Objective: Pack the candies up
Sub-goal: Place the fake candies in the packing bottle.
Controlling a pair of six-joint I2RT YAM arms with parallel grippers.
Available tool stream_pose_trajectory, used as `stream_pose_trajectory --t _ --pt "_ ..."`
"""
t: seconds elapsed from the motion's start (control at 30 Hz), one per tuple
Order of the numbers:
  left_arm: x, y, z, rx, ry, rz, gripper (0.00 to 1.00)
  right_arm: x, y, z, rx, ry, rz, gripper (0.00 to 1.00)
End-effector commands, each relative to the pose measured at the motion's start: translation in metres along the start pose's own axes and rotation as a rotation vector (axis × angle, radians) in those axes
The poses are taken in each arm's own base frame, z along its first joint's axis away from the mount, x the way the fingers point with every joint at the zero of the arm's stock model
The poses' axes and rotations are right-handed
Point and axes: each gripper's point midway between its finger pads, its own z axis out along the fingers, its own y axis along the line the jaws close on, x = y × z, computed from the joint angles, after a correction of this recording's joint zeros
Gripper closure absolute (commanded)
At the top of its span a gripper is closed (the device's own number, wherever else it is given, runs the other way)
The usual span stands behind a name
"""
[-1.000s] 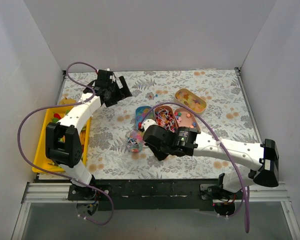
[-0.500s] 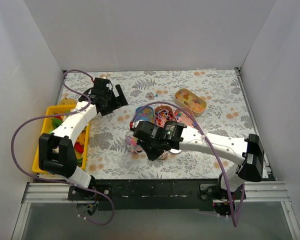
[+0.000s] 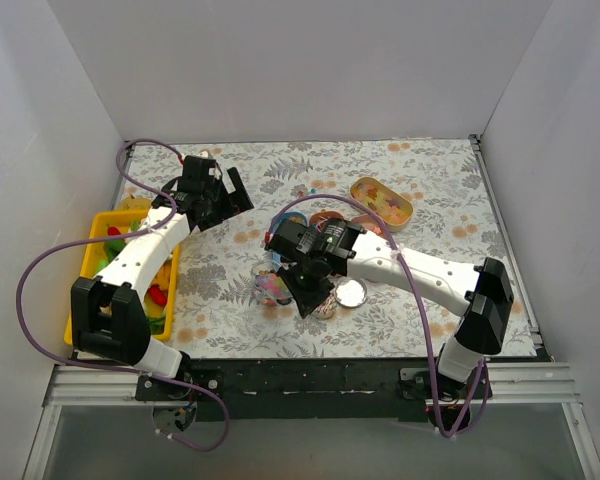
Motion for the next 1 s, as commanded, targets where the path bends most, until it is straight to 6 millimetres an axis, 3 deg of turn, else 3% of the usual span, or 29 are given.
stream_pose_trajectory --t 0.0,0.13,0.5,0.97 --pt "-0.011 -0.003 -0.019 0.017 -0.061 0.011 0.02 -0.001 0.006 -0.016 -0.091 0.050 0.062 0.99" --pt "-0.011 -0.003 -0.022 0.021 -0.067 0.007 0.02 -0.004 0.006 -0.021 -0.128 0.072 0.089 0.99" --pt "-0.013 -0.007 -0.023 0.039 -0.075 0.001 0.02 0.013 0.020 -0.025 -0.267 0.220 0.136 0.99" --pt "-0.017 -0.008 -0.023 0.039 -0.083 -0.001 0.02 0.011 0.026 -0.042 -0.397 0.272 0.246 0.99"
